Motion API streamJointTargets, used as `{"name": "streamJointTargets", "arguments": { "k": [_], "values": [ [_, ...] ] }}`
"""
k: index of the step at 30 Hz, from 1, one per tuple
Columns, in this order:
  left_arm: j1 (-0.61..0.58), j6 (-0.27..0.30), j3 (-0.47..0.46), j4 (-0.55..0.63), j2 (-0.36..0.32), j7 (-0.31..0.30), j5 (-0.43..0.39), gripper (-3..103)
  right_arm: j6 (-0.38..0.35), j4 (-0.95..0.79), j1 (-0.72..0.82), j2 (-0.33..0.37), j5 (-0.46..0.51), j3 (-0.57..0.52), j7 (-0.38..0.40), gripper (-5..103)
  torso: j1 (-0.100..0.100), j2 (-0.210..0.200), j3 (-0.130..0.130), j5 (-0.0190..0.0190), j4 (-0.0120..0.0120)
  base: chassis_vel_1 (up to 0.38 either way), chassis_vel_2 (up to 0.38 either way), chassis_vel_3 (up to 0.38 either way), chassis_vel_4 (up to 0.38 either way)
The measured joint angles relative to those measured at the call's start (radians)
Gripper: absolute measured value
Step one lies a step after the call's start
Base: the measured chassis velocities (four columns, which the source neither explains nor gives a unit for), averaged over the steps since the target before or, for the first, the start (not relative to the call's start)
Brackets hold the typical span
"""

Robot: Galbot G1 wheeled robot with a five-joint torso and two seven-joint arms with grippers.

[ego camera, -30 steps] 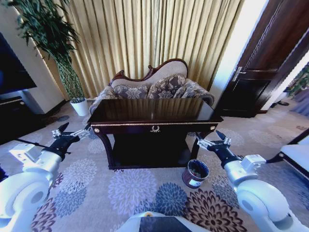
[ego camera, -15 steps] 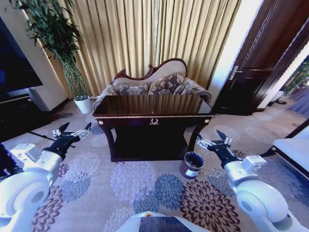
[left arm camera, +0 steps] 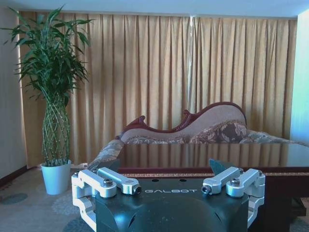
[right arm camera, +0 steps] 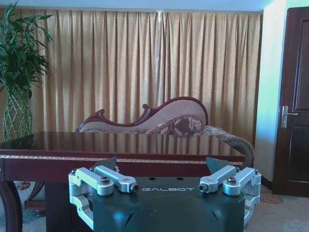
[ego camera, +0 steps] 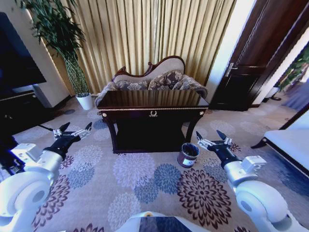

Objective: Move to the front of the table and place the trash on the table into the trash bin.

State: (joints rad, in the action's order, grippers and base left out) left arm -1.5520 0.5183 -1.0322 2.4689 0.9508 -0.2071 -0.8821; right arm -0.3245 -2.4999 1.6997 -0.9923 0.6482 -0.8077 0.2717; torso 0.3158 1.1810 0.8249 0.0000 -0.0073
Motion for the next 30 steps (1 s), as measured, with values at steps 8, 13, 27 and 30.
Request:
{"name": "streamJointTargets", "arguments": {
  "k": [8,13,27,30],
  "values": [
    [-0.001,-0.001,0.015,-0.001,0.012,0.0,0.005,100,0.001,0.0,0.001,-0.002,0.0,0.0,0.0,100,0.0,0.0,0.0,-0.0003,0.0,0.212,-0.213,-0.214,0.213],
    [-0.002,-0.003,0.023,0.0,0.017,0.0,0.016,100,0.002,0.0,0.002,-0.003,-0.001,-0.001,0.0,100,0.0,0.0,0.0,0.0001,-0.0003,0.209,-0.207,-0.212,0.184],
    [-0.011,-0.041,0.031,0.001,0.024,0.0,0.029,100,0.022,0.0,0.018,-0.019,-0.024,0.002,-0.002,100,0.0,0.0,0.0,-0.0003,0.0001,0.172,-0.173,-0.176,0.177],
    [-0.019,-0.062,0.033,0.0,0.028,0.0,0.037,100,0.029,0.0,0.02,-0.024,-0.028,0.007,-0.002,100,-0.001,0.001,0.0,-0.0003,0.0001,0.121,-0.058,-0.104,0.067]
  ]
}}
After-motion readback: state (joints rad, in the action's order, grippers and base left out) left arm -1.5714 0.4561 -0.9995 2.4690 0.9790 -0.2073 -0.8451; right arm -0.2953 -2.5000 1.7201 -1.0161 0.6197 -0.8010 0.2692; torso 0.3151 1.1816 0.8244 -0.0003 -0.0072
